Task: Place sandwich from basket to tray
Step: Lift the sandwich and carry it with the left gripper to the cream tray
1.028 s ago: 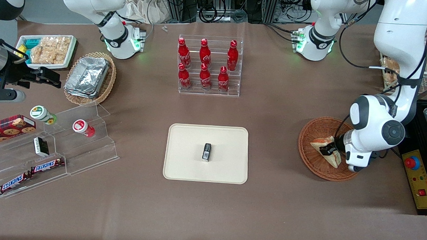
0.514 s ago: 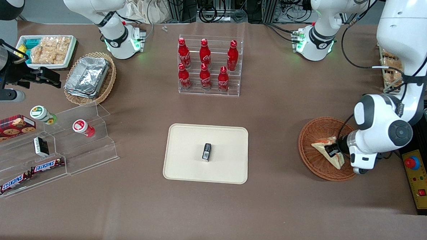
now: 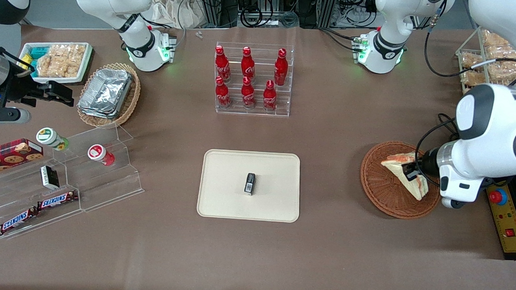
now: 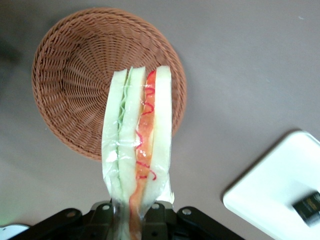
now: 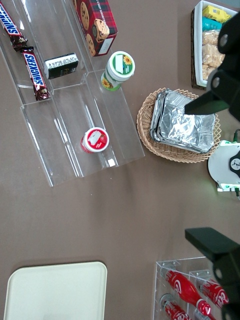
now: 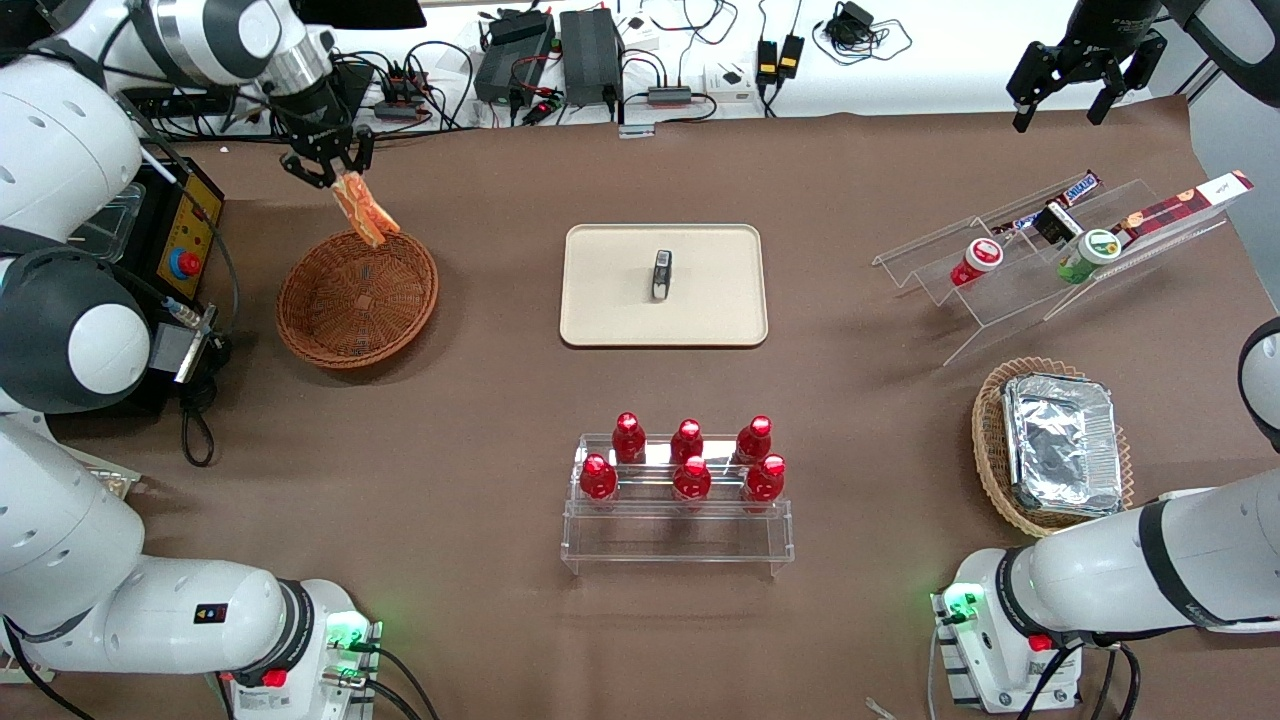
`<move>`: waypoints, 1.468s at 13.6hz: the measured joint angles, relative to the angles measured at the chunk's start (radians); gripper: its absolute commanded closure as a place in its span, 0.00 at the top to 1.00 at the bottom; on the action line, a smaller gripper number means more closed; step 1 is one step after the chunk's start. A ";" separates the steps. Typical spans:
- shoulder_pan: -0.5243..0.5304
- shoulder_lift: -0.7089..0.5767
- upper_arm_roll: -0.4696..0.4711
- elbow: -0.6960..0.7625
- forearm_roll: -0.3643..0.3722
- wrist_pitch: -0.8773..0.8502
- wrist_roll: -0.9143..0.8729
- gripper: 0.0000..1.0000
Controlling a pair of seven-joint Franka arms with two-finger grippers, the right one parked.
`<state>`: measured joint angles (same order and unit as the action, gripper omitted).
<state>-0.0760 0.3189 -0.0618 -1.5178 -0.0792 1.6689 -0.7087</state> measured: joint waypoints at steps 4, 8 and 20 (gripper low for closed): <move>-0.070 0.005 -0.021 0.025 0.050 -0.024 0.015 0.16; -0.210 0.018 -0.066 0.026 0.130 -0.023 -0.005 0.16; -0.308 0.347 -0.200 0.037 0.128 0.473 0.008 0.23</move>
<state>-0.3838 0.6657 -0.2622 -1.4805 0.0485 2.1419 -0.7011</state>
